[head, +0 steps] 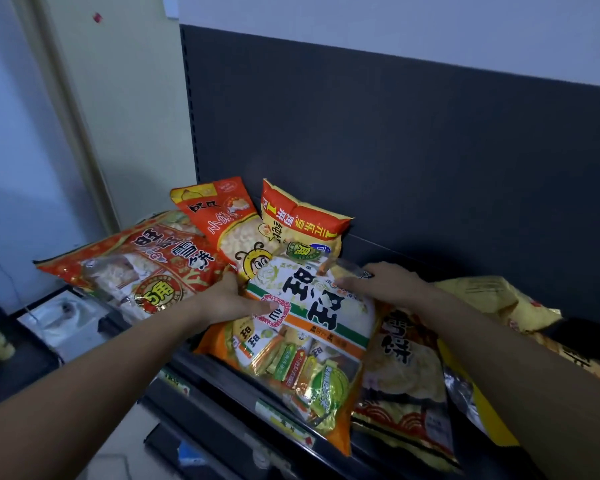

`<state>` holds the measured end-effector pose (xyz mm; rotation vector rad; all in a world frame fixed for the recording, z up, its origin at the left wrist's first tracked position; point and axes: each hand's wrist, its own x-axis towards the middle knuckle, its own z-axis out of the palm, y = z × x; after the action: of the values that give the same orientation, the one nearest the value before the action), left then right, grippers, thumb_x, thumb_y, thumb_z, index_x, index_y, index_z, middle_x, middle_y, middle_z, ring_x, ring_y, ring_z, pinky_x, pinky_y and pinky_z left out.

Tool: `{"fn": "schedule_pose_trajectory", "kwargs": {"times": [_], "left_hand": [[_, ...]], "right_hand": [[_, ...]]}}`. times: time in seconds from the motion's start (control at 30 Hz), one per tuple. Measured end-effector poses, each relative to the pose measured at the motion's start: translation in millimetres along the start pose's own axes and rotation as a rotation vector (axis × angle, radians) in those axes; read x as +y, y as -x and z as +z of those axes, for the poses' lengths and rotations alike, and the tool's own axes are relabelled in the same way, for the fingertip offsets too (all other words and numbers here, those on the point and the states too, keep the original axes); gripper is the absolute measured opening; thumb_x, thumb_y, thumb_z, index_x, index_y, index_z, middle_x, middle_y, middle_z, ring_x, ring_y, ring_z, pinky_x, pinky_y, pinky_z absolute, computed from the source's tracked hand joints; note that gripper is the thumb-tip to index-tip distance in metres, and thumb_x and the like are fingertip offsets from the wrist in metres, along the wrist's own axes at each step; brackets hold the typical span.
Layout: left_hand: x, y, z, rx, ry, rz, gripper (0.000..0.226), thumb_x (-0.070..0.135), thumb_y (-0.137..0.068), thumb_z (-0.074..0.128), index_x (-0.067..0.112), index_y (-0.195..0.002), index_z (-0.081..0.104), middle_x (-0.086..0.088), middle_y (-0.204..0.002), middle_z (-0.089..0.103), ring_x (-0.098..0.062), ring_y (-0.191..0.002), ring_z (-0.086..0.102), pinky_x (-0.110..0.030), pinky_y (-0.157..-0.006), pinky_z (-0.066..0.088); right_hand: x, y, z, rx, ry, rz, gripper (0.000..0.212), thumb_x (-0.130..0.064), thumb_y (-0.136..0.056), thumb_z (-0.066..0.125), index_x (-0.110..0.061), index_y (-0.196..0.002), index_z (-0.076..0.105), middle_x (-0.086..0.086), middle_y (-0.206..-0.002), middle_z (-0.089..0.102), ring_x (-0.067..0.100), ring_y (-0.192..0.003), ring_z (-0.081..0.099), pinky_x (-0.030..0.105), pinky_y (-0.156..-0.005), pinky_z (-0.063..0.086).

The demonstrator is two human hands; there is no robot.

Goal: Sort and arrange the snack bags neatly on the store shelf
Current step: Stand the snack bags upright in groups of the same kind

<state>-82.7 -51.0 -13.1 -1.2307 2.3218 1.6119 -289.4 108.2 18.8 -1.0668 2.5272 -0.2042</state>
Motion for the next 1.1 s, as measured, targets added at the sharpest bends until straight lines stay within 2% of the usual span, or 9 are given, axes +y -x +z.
{"fn": "schedule_pose_trajectory", "kwargs": {"times": [0.2, 0.3, 0.4, 0.5, 0.63, 0.73, 0.83, 0.93, 1.1], "left_hand": [[6, -6, -1, -0.046, 0.07, -0.065, 0.129, 0.051, -0.048, 0.084, 0.007, -0.148, 0.015, -0.014, -0.15, 0.031, -0.033, -0.132, 0.038, -0.044, -0.106, 0.038], [11, -4, -11, -0.067, 0.089, -0.054, 0.125, 0.054, -0.05, 0.087, 0.01, -0.147, 0.021, -0.012, -0.15, 0.032, -0.032, -0.133, 0.037, -0.042, -0.107, 0.036], [22, 7, -23, -0.125, 0.131, -0.056, 0.119, 0.063, -0.033, 0.087, 0.013, -0.132, 0.045, -0.005, -0.133, 0.055, -0.029, -0.124, 0.05, -0.046, -0.108, 0.037], [40, 18, -30, -0.208, 0.238, -0.046, 0.111, 0.046, -0.019, 0.095, 0.013, -0.119, 0.06, -0.012, -0.111, 0.07, -0.032, -0.102, 0.066, -0.047, -0.094, 0.05], [72, 33, -33, -0.273, 0.394, 0.048, 0.093, 0.026, -0.012, 0.098, 0.008, -0.098, 0.067, -0.016, -0.099, 0.072, -0.032, -0.081, 0.071, -0.042, -0.068, 0.059], [96, 41, -32, -0.21, 0.485, 0.112, 0.079, 0.023, -0.035, 0.095, 0.006, -0.107, 0.066, -0.018, -0.099, 0.072, -0.033, -0.08, 0.071, -0.046, -0.066, 0.059], [124, 51, -19, -0.199, 0.554, 0.162, 0.055, 0.021, -0.062, 0.078, 0.008, -0.113, 0.063, -0.016, -0.098, 0.072, -0.031, -0.078, 0.072, -0.047, -0.066, 0.059], [151, 59, 4, -0.225, 0.621, 0.236, 0.038, 0.019, -0.071, 0.07, 0.01, -0.108, 0.063, -0.014, -0.088, 0.074, -0.029, -0.07, 0.072, -0.045, -0.057, 0.059], [187, 70, 59, -0.271, 0.834, 0.339, 0.024, 0.018, -0.083, 0.067, 0.013, -0.106, 0.063, -0.012, -0.086, 0.075, -0.028, -0.071, 0.072, -0.046, -0.051, 0.058]], "right_hand": [[3, -4, -1, -0.035, -0.408, -0.094, 0.042, -0.046, -0.073, 0.074, -0.014, -0.096, 0.059, -0.002, -0.092, 0.065, 0.011, -0.082, 0.062, 0.025, -0.068, 0.048], [6, -5, -5, 0.05, -0.423, -0.138, 0.041, -0.043, -0.07, 0.078, -0.014, -0.09, 0.057, 0.001, -0.095, 0.064, 0.018, -0.091, 0.062, 0.031, -0.073, 0.048], [6, 2, -21, 0.13, -0.435, -0.18, 0.047, -0.04, -0.072, 0.077, -0.01, -0.102, 0.059, 0.002, -0.106, 0.06, 0.019, -0.098, 0.058, 0.033, -0.079, 0.047], [3, 11, -43, 0.233, -0.362, -0.221, 0.044, -0.046, -0.072, 0.075, -0.017, -0.102, 0.059, -0.002, -0.109, 0.056, 0.016, -0.099, 0.054, 0.025, -0.069, 0.042], [5, 25, -70, 0.397, -0.376, -0.276, 0.044, -0.047, -0.073, 0.074, -0.024, -0.106, 0.057, -0.005, -0.118, 0.058, 0.018, -0.112, 0.053, 0.038, -0.094, 0.045], [9, 41, -83, 0.493, -0.405, -0.292, 0.065, -0.044, -0.077, 0.071, -0.022, -0.131, 0.044, 0.0, -0.13, 0.052, 0.021, -0.12, 0.05, 0.045, -0.1, 0.042], [20, 64, -92, 0.614, -0.442, -0.267, 0.082, -0.045, -0.079, 0.069, -0.021, -0.145, 0.026, 0.004, -0.15, 0.028, 0.022, -0.138, 0.03, 0.047, -0.111, 0.03], [32, 95, -94, 0.761, -0.517, -0.226, 0.089, -0.042, -0.08, 0.069, -0.021, -0.149, 0.016, -0.003, -0.154, 0.017, 0.016, -0.141, 0.02, 0.041, -0.116, 0.024], [63, 148, -96, 0.991, -0.829, 0.056, 0.091, -0.042, -0.078, 0.072, -0.021, -0.148, 0.017, 0.001, -0.151, 0.023, 0.02, -0.137, 0.03, 0.044, -0.11, 0.035]]}}
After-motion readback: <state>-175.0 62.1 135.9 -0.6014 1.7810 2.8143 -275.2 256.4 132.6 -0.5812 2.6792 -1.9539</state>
